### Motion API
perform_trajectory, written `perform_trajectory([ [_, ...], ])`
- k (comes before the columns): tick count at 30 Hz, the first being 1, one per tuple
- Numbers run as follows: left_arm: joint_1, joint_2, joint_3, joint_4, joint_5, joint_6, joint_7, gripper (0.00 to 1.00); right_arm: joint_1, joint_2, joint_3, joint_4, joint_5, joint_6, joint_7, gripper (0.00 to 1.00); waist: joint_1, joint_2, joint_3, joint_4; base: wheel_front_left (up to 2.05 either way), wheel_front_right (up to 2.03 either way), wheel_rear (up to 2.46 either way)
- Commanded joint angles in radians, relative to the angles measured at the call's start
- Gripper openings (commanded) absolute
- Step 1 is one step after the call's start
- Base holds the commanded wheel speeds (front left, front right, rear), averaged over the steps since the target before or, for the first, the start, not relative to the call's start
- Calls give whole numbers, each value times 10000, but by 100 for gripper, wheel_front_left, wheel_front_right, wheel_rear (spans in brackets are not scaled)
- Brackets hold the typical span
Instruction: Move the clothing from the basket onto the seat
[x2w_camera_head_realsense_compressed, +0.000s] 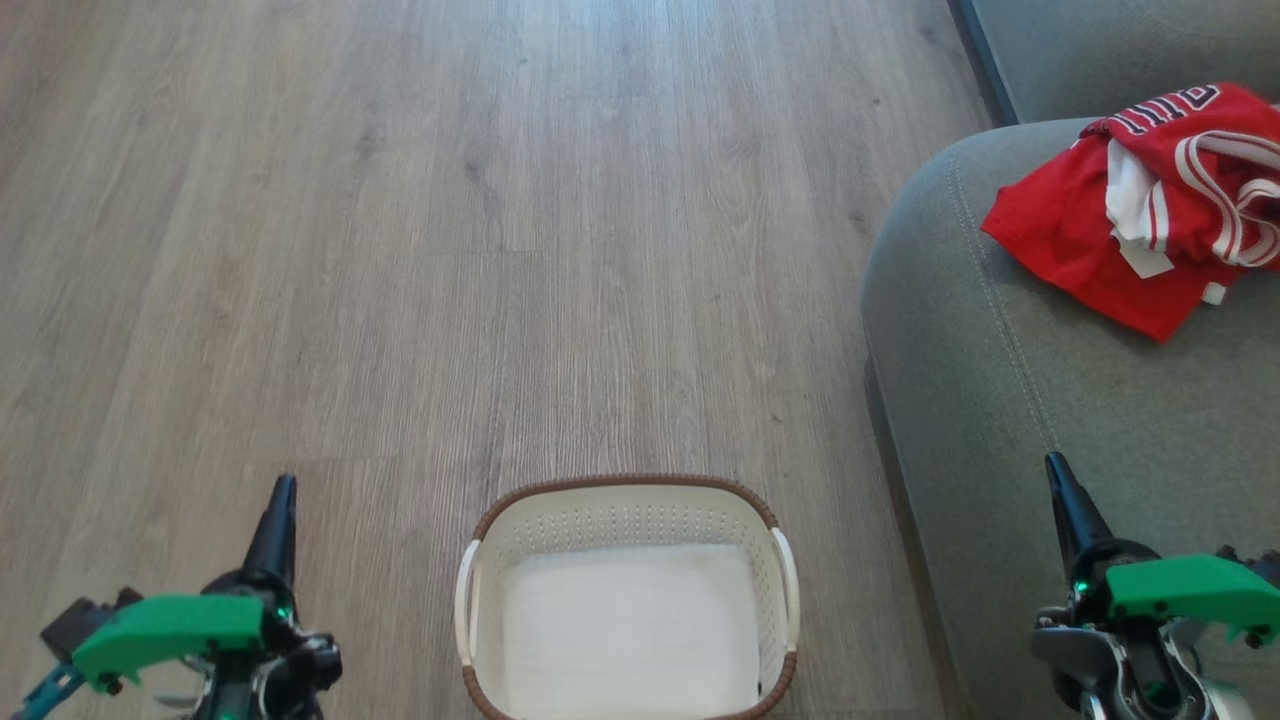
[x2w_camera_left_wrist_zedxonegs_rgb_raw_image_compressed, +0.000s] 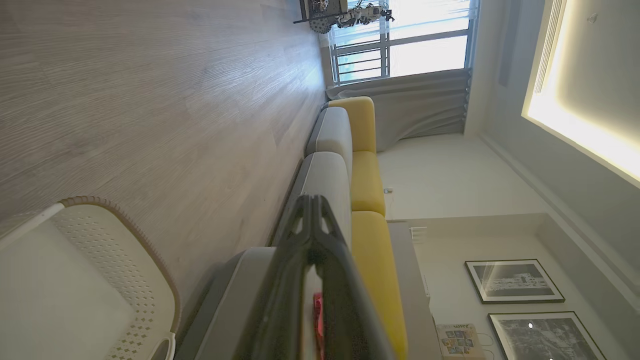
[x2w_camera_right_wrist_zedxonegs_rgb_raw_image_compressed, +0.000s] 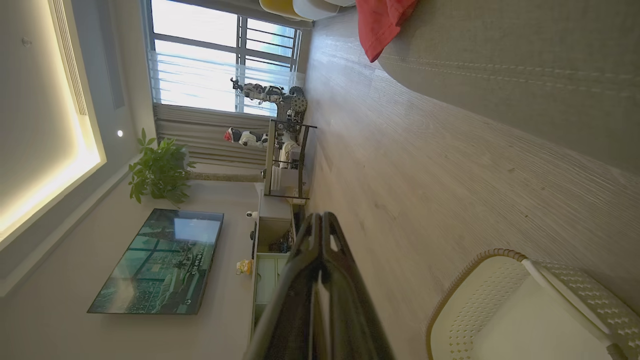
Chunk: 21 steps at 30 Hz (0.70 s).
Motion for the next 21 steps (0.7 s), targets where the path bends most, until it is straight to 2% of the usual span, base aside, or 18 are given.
perform_trajectory([
  [1, -647, 77, 442, -283, -234, -149, 102, 0, -630, -6, 110, -403, 267, -1, 100, 0, 0, 0, 3, 0, 0, 0, 0],
  [12, -941, -18, 744, -177, -1403, -486, 456, 0, -725, 0, -46, -506, 1602, -2, 452, 0, 0, 0, 37, -4, 0, 0, 0],
  [21, -957, -34, 776, -172, -1446, -502, 487, 0, -730, 4, -59, -511, 1664, -2, 473, 0, 0, 0, 38, -4, 0, 0, 0],
])
